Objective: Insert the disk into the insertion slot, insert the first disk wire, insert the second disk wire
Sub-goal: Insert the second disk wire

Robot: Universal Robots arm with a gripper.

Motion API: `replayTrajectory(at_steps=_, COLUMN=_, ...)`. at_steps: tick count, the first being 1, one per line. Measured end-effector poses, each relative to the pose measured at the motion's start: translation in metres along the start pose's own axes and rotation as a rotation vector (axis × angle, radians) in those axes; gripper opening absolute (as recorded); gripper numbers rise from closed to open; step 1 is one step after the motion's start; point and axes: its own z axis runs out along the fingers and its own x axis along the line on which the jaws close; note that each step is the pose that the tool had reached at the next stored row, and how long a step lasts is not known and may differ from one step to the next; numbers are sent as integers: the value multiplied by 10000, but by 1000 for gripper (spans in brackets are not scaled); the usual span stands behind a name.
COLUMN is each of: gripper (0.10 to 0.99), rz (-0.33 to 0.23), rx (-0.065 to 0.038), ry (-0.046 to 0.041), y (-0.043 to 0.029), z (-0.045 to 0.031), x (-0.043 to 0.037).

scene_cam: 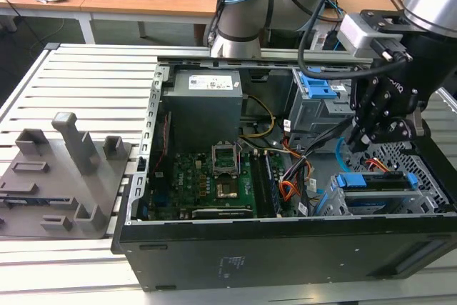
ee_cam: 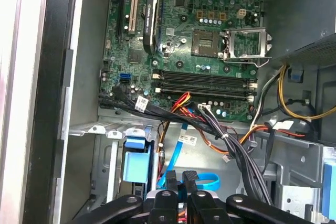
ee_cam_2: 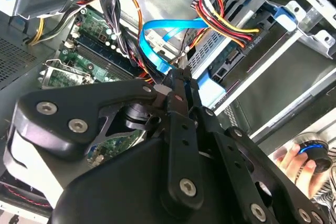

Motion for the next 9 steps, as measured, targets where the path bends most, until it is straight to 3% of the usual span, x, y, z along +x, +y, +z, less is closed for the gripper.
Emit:
replayTrajectory(at_steps=7, gripper=161, rz=8, rx=-12, ry=152, y=15, z=12, x=214)
replayTrajectory(at_steps=9, gripper=161, rz=14, rx=-12, ry=151, y=-33, z=58, x=257)
